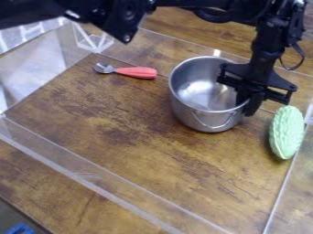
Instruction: Move the pink spoon to the left
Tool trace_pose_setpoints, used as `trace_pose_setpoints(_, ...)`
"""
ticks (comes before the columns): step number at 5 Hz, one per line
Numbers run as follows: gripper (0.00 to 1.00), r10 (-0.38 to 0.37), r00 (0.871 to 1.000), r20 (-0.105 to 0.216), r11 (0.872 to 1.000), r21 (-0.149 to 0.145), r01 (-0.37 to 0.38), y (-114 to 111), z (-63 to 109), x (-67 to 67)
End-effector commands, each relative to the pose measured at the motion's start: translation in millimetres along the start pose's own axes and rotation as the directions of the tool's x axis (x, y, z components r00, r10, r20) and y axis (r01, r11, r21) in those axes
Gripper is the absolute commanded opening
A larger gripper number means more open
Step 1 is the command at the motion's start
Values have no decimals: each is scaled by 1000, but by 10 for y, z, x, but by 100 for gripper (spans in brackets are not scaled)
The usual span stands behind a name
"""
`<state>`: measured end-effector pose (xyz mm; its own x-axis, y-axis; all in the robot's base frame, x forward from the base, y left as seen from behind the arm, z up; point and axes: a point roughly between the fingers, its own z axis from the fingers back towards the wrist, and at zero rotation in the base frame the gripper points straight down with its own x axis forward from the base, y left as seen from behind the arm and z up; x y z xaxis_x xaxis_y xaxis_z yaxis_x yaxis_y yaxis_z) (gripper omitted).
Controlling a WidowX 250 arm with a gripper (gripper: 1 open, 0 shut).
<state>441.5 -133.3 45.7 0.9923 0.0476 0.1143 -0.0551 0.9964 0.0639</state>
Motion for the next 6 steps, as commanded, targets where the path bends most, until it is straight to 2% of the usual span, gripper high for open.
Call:
trace_pose_setpoints(1,0,-12,998,59,999,-30,14,91,186,110)
trace_pose_setpoints(6,0,-16,999,30,999,-45,18,102,119,76)
